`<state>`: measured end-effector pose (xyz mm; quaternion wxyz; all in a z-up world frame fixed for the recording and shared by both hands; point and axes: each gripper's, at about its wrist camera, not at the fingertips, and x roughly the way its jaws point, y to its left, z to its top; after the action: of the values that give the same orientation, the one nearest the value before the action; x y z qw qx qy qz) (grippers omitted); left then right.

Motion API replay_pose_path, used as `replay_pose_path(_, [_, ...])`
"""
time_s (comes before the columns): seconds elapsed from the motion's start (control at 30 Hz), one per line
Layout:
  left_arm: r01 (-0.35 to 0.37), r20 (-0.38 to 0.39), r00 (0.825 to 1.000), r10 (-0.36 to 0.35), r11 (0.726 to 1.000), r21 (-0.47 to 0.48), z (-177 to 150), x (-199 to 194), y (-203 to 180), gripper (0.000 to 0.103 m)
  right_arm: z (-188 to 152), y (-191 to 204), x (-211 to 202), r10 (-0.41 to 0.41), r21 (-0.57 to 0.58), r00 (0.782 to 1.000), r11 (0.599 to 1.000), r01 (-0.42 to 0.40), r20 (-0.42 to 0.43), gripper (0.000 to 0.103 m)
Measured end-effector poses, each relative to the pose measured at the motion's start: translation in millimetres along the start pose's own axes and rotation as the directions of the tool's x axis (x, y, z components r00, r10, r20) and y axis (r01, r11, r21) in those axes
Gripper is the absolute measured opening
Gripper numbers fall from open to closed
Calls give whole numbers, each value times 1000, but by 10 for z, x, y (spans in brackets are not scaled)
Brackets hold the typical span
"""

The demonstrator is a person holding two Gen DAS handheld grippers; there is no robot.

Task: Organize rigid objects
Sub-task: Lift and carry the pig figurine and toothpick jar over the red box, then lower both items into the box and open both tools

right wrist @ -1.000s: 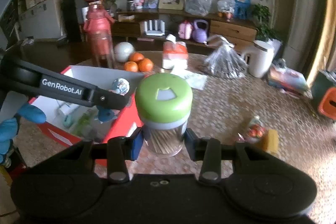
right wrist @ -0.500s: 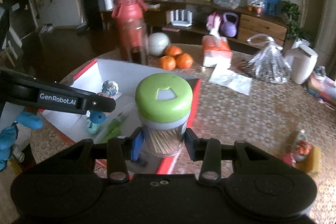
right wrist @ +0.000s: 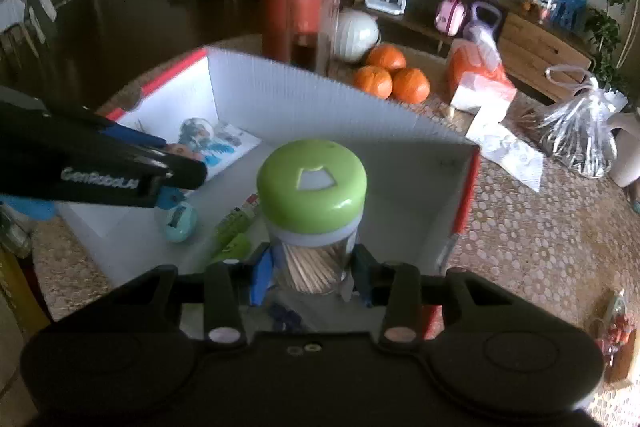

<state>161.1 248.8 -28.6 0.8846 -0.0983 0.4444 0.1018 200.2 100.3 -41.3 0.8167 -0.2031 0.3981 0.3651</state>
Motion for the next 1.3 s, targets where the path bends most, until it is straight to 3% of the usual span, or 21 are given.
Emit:
replay_pose_path(0.3, [-33, -46, 998, 34, 999, 38, -19, 253, 69, 38, 116, 67, 353, 13, -40, 996, 999, -17, -85, 41])
replay_pose_path(0.73, [-13, -113, 993, 19, 998, 57, -47, 477, 29, 38, 165, 143, 546, 42, -91, 978, 994, -62, -202, 42])
replay_pose_path(1.0, [1, -157, 988, 3, 1000, 28, -40, 607, 48, 38, 172, 116, 524, 57, -76, 980, 994, -73, -192, 43])
replay_pose_path(1.3, [-3, -172, 985, 5, 1000, 10, -30, 647, 54, 39, 124, -8, 343, 83, -38, 989, 995, -88, -120, 59])
